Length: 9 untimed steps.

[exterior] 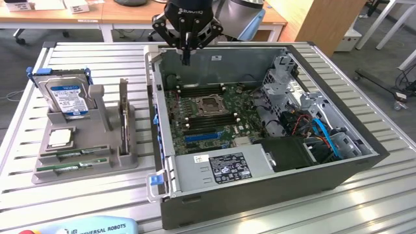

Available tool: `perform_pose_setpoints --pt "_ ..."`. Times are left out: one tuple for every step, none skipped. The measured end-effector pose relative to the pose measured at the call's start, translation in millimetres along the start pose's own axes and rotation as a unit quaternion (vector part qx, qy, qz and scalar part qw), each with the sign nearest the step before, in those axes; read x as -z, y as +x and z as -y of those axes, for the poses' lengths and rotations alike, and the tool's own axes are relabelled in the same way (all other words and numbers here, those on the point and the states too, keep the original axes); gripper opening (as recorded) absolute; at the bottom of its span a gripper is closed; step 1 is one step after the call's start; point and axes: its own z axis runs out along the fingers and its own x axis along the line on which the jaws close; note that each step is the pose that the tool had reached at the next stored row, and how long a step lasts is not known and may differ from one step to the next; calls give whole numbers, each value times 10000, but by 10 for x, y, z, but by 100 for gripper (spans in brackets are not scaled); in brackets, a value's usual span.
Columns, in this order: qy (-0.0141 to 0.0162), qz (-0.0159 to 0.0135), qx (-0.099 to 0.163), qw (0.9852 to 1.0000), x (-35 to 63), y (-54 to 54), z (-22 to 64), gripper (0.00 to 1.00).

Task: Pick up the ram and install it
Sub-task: 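Reach for the ram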

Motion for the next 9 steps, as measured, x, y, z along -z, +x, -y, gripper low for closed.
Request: perform_pose_setpoints --pt "0 0 0 10000 0 21 2 10" --pt "0 0 0 10000 0 47 4 10" --pt "0 0 1 10000 0 72 5 10" --pt "0 0 1 10000 0 99 8 10" --pt "0 0 1 10000 0 126 10 10" --pt "0 0 1 10000 -1 154 12 10" --pt "0 0 0 10000 -1 180 14 10" --pt "0 0 0 10000 -1 207 16 10" --pt "0 0 0 10000 -1 232 18 10"
